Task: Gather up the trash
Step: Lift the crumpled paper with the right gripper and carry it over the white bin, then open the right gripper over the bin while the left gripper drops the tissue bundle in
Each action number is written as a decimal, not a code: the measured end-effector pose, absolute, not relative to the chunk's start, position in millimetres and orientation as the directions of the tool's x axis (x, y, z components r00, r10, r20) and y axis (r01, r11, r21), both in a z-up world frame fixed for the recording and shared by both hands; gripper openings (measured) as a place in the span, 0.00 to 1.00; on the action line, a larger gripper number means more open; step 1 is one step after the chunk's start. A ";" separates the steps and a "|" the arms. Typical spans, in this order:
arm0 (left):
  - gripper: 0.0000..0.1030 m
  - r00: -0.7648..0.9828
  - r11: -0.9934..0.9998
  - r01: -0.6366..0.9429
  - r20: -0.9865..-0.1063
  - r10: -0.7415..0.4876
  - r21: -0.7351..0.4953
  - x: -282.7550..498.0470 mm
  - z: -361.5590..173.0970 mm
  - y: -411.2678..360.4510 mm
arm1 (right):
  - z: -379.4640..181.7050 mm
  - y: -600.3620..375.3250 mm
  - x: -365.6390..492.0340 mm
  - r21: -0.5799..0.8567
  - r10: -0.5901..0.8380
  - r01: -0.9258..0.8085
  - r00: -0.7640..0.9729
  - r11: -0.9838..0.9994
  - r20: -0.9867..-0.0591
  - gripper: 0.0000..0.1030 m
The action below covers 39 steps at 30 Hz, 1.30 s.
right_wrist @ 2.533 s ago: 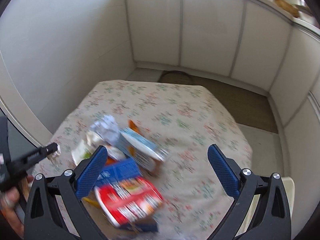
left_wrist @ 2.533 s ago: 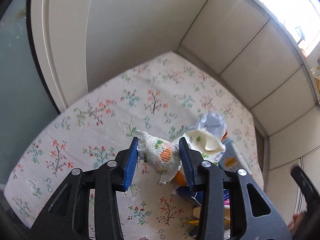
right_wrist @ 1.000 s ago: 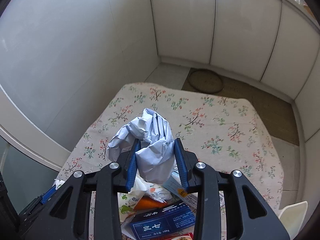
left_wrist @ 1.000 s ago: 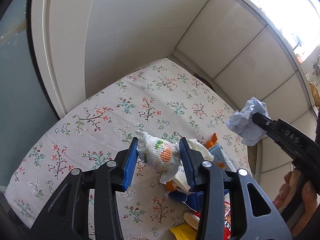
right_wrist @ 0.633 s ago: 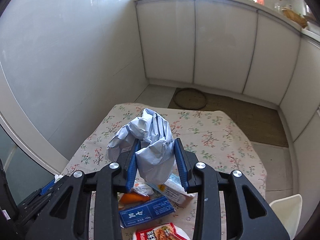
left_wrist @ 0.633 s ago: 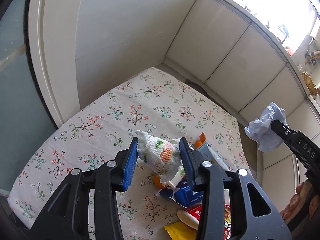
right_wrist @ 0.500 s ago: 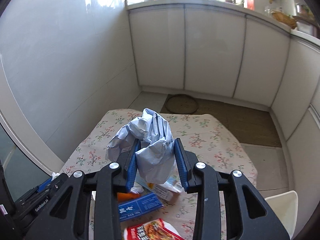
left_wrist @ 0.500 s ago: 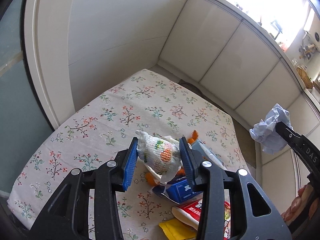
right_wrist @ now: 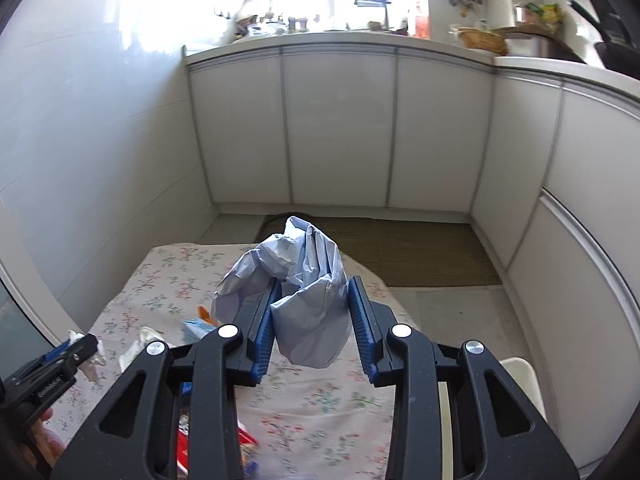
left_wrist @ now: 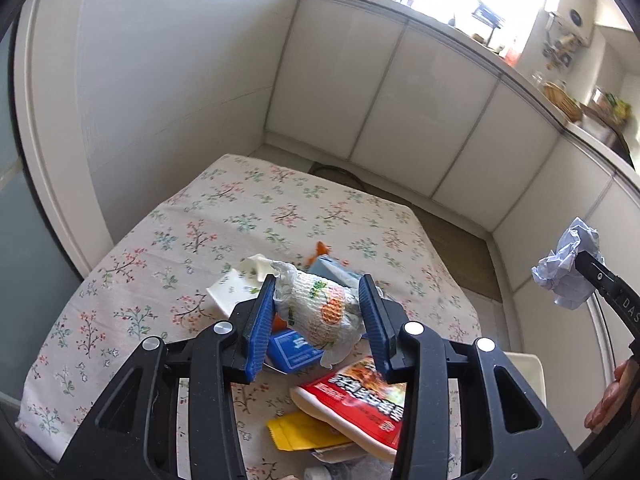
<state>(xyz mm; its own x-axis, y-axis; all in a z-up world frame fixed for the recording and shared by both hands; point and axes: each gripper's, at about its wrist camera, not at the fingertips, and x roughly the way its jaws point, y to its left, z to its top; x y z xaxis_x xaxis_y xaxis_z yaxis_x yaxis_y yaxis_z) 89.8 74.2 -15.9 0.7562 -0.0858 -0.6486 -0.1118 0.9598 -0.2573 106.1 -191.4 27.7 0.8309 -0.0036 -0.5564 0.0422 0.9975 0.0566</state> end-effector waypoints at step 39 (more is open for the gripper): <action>0.39 0.542 0.916 0.366 -0.763 -0.352 -0.162 86.0 -68.1 -263.3 | -49.0 -474.4 -19.8 0.109 -0.444 0.672 0.594 0.733 -0.670 0.84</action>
<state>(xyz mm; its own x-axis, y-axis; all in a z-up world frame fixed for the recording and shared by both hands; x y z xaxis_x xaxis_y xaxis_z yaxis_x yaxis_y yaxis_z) 86.0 -263.3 -68.1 0.5422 -0.3517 -0.7632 0.3658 0.9164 -0.1624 -19.8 -474.4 -49.0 0.5942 -0.4445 -0.6704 0.6716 0.7328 0.1094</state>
